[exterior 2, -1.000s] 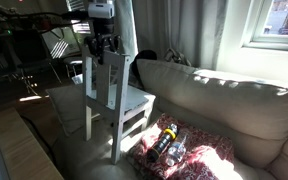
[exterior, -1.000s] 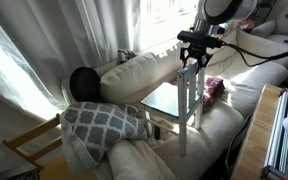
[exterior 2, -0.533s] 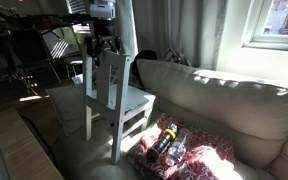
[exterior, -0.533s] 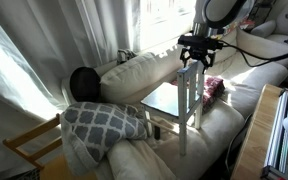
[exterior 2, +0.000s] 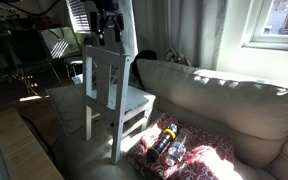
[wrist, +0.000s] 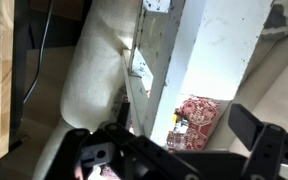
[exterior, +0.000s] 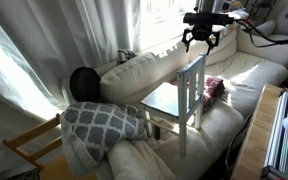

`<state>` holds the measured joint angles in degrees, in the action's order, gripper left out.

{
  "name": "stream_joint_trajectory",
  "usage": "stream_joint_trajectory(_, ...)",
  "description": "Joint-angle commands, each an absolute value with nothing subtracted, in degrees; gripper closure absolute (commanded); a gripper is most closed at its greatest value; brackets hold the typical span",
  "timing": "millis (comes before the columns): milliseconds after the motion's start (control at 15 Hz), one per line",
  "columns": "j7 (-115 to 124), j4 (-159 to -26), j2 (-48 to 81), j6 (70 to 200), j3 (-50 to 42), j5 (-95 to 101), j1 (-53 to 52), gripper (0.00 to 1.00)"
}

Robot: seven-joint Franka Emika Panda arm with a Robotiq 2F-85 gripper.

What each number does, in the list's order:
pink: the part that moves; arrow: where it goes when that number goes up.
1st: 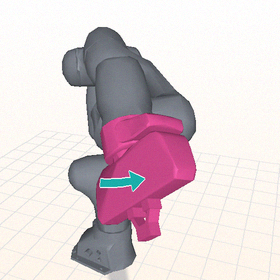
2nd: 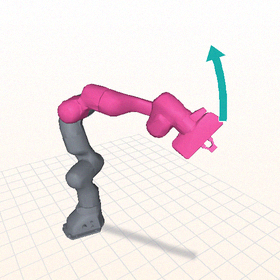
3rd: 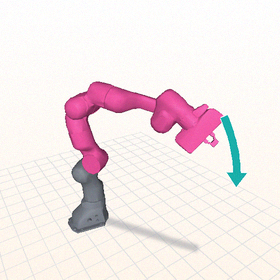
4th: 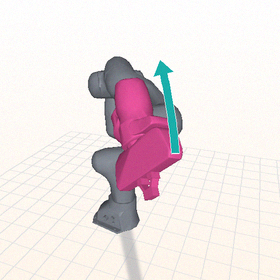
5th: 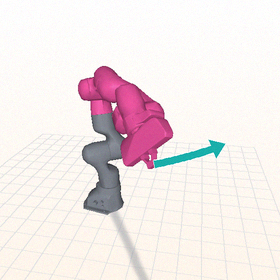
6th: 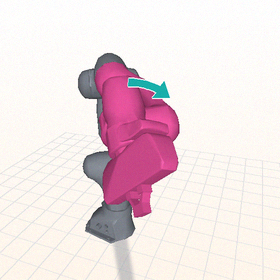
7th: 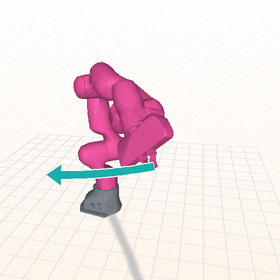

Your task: Pick up the striped towel and put it on the top of the backrest of the couch, turn the chair ninety degrees clockwise on the couch

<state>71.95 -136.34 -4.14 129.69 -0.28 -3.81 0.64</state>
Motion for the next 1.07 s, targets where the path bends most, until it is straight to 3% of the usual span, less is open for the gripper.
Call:
stream_joint_trajectory(0,60.5,-136.1,-8.8,128.1,-1.0,-2.3,1.6,0.0)
stream_joint_trajectory(1000,9.5,-134.7,-13.6,124.7,-2.2,-6.0,1.3,0.0)
